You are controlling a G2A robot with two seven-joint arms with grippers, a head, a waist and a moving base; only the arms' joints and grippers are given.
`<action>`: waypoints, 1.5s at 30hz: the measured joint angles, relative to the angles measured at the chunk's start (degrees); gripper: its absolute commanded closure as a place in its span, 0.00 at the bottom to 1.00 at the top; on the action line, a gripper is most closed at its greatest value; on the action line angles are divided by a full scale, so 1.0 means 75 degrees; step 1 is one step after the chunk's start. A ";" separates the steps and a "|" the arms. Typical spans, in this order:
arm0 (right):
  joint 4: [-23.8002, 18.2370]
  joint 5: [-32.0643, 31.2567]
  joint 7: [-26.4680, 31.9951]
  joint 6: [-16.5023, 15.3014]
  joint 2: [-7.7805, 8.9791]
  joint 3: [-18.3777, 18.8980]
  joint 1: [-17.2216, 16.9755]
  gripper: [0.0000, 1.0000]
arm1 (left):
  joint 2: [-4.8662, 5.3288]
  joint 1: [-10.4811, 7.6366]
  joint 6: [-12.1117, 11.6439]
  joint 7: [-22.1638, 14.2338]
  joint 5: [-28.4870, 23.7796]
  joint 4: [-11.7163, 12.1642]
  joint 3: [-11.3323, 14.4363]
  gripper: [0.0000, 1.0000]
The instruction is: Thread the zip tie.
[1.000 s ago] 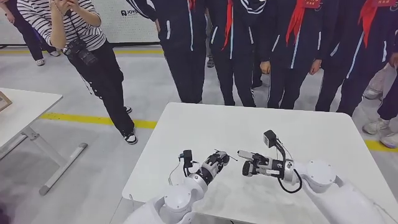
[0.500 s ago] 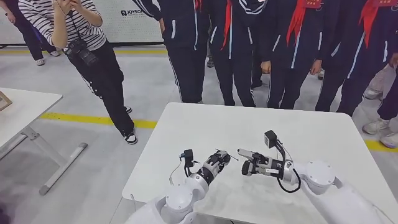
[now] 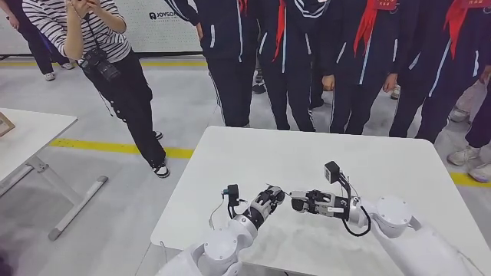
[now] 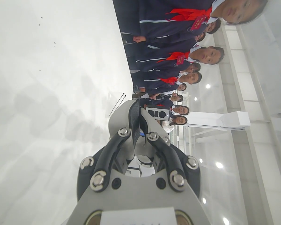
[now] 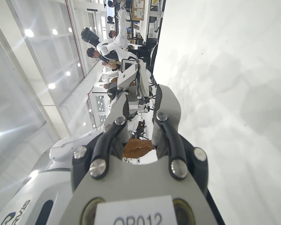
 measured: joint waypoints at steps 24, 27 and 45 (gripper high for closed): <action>0.0066 -0.0196 0.0541 0.0119 -0.0129 0.0231 -0.0100 1.00 | -0.0090 0.0158 -0.0053 -0.0123 0.0174 -0.0050 -0.0111 0.00; 0.0066 -0.0199 0.0538 0.0119 -0.0129 0.0231 -0.0102 1.00 | -0.0092 0.0159 -0.0071 -0.0154 0.0182 -0.0036 -0.0112 0.00; -0.0112 -0.0755 0.1068 0.0476 0.0005 0.0682 -0.0085 1.00 | 0.0127 0.0520 0.0003 -0.1926 0.1010 -0.0066 -0.0646 0.00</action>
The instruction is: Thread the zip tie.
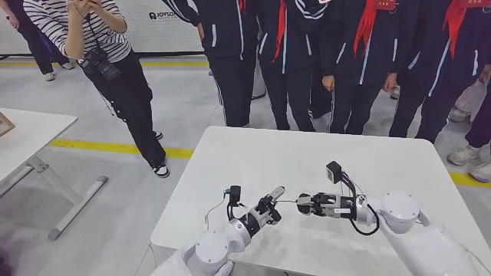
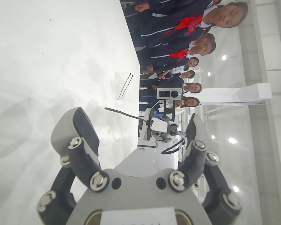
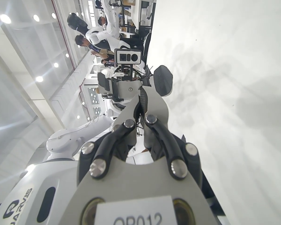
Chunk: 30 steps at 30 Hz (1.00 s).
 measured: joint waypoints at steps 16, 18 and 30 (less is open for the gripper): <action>-0.0345 -0.1596 -0.0341 -0.1250 0.0046 0.0073 -0.0053 1.00 | -0.0019 0.0053 -0.0317 -0.0704 -0.0788 -0.0025 -0.0180 0.00; -0.0335 -0.1596 -0.0338 -0.1272 0.0047 0.0079 -0.0059 1.00 | -0.0022 0.0048 -0.0317 -0.0676 -0.0796 -0.0021 -0.0182 0.00; -0.0334 -0.1589 -0.0343 -0.1259 0.0046 0.0078 -0.0058 1.00 | -0.0092 -0.0067 -0.0167 -0.0440 -0.1269 0.0044 -0.0192 0.00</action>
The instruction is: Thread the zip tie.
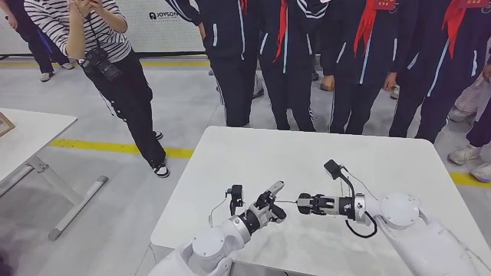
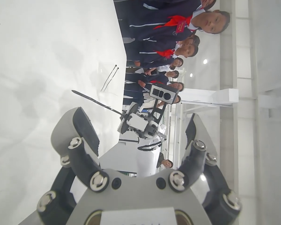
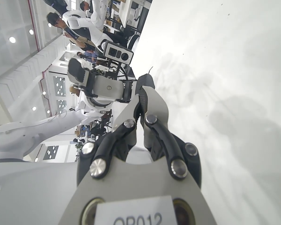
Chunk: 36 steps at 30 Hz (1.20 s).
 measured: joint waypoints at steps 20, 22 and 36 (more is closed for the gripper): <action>-0.0208 -0.0282 -0.0158 -0.0304 -0.0012 0.0080 -0.0096 1.00 | -0.0075 -0.0136 -0.0179 -0.0072 -0.0087 0.0216 0.0139 0.00; -0.0208 -0.0282 -0.0158 -0.0304 -0.0012 0.0080 -0.0096 1.00 | -0.0078 -0.0149 -0.0239 -0.0183 -0.0027 0.0267 0.0141 0.56; -0.0208 -0.0282 -0.0158 -0.0304 -0.0012 0.0080 -0.0096 1.00 | -0.0098 -0.0236 -0.0224 -0.0711 -0.0225 0.0525 -0.0007 0.97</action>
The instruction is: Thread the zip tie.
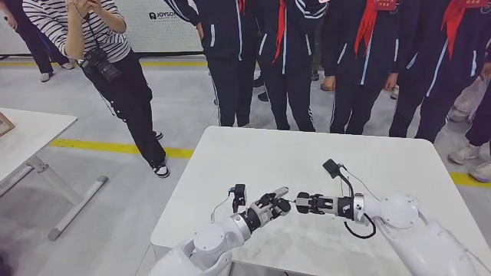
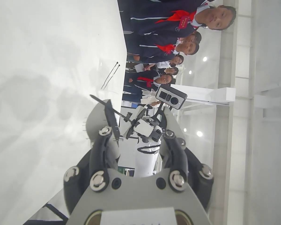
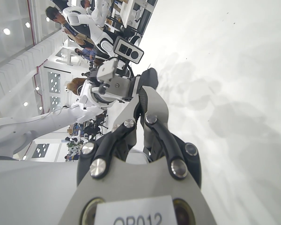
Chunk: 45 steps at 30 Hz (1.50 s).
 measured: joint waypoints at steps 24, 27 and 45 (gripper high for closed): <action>-0.0132 -0.0022 -0.0297 -0.0049 0.0046 0.0219 -0.0236 0.00 | -0.0001 0.0156 -0.0253 -0.0197 0.0576 -0.0036 -0.0061 1.00; -0.0226 -0.0003 -0.0334 -0.0120 0.0120 0.0477 -0.0404 0.00 | -0.0003 0.0194 -0.0267 -0.0165 0.0654 -0.0066 -0.0056 1.00; -0.0761 0.0606 -0.0468 -0.0469 0.0401 0.1546 -0.1334 0.00 | -0.0067 0.0269 -0.0222 0.0883 0.1335 -0.0235 0.0101 1.00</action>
